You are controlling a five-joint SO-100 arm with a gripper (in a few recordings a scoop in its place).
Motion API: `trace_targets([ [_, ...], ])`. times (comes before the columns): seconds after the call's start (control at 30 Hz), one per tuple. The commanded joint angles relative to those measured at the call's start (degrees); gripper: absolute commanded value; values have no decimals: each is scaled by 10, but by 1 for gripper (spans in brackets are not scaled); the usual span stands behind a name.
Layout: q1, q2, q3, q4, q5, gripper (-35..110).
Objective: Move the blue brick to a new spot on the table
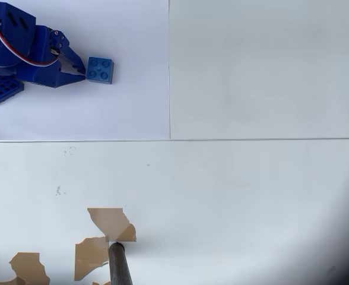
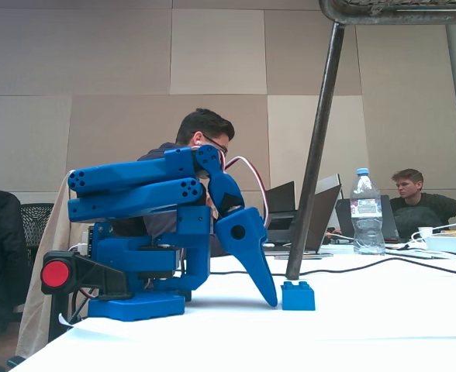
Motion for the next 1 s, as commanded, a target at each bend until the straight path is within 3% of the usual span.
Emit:
trace_targets([
  [0.0, -4, 2, 18, -11, 2, 0],
  [0.97, 4, 2, 17, -11, 0, 0],
])
